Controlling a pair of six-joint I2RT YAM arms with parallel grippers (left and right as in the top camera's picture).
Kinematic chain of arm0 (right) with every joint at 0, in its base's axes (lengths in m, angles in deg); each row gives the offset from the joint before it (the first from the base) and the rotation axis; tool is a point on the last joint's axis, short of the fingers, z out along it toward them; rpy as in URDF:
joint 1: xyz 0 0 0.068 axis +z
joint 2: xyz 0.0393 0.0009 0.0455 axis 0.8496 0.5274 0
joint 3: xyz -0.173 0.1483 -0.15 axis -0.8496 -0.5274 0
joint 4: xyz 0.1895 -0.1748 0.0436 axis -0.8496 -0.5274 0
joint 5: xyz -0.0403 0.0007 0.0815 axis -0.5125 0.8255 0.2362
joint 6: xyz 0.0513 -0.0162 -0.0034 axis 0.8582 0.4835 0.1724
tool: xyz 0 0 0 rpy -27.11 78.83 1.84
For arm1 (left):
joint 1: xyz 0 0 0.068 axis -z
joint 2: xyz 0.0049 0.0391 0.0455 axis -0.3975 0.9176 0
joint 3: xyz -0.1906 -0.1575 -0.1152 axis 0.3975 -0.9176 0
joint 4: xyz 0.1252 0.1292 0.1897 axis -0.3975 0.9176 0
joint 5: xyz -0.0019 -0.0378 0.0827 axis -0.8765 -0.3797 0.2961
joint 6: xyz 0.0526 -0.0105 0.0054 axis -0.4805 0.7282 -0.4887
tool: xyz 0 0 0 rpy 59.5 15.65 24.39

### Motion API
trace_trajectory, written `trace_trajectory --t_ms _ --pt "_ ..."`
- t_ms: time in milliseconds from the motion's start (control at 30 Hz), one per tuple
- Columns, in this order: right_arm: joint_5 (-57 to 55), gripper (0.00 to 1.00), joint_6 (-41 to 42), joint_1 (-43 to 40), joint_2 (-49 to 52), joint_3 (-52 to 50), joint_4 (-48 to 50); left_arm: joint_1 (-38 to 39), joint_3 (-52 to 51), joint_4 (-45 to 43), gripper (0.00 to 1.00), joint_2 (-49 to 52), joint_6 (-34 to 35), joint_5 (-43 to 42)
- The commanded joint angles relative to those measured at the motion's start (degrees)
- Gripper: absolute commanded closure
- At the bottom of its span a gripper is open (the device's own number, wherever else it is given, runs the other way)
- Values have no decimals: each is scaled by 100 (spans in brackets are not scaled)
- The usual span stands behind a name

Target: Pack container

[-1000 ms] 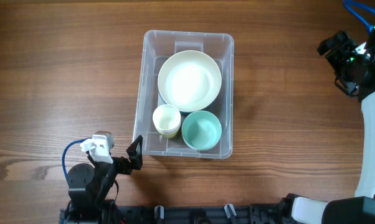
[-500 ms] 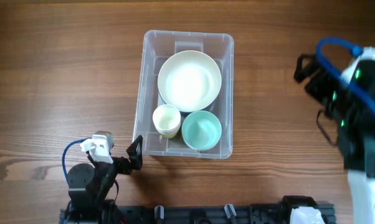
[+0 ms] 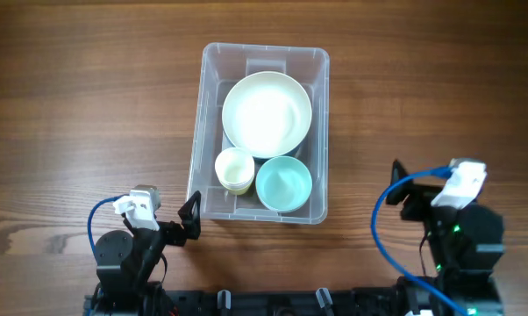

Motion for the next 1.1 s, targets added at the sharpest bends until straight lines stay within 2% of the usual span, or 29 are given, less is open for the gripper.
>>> trace_trajectory --t_ms 0,200,400,1067 --pt "138 0 -184 50 -651 -588 118 -35 -46 -24 0 -31 -114 -111" --pt "208 0 -190 50 -1261 -1207 184 -35 -46 -24 0 -31 -114 -111" --pt "831 0 -175 50 -1377 -1849 929 -35 -46 -24 0 -31 -114 -111" --pt "778 0 -188 50 -1375 -1862 1008 -35 -46 -24 0 -31 -114 -111"
